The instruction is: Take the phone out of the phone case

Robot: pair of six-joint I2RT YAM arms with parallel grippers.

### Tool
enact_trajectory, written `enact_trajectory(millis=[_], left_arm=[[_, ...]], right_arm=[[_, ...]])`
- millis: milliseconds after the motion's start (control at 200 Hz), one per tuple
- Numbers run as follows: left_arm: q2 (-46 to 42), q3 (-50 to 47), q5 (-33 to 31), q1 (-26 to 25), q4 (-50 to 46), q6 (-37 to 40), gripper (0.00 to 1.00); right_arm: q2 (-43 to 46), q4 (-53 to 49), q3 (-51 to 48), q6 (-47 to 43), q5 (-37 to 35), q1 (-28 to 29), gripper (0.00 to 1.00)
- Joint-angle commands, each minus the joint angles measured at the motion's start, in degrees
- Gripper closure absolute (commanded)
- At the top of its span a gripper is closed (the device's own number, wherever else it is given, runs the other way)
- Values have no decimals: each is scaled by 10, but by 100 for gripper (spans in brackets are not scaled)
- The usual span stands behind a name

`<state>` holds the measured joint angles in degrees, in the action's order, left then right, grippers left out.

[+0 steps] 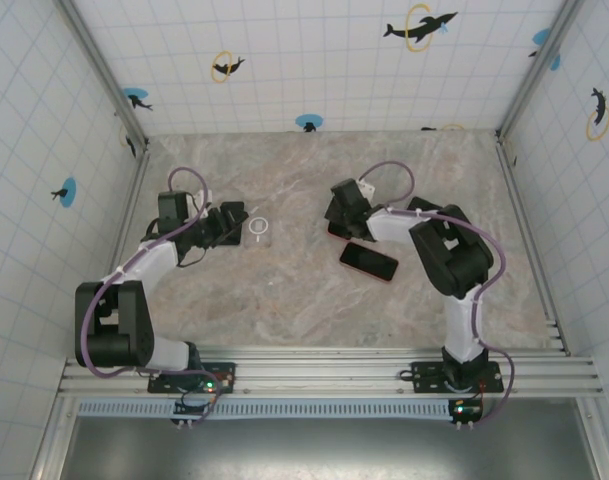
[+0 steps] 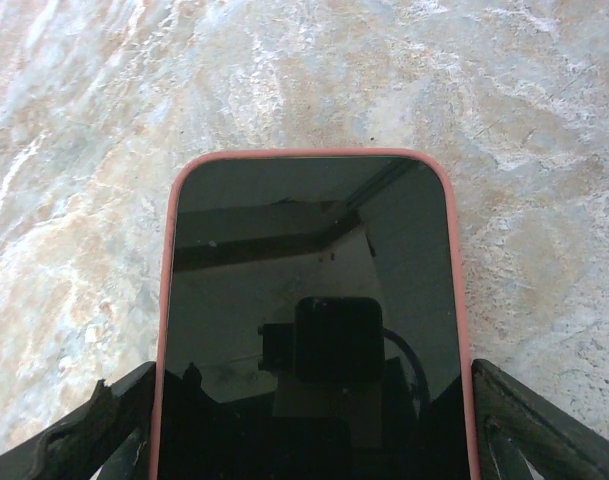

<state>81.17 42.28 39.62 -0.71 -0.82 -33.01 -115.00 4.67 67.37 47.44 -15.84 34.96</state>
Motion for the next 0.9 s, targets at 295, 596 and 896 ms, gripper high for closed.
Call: enact_trajectory(millis=[295, 596, 896], left_arm=[[-5, 29, 5, -26, 45, -43, 26], [-5, 83, -30, -97, 106, -109, 29], [46, 166, -58, -189, 124, -131, 29]], right_arm=[[128, 235, -119, -83, 96, -15, 37], [216, 349, -210, -188, 186, -7, 37], [267, 386, -254, -248, 245, 11, 38]])
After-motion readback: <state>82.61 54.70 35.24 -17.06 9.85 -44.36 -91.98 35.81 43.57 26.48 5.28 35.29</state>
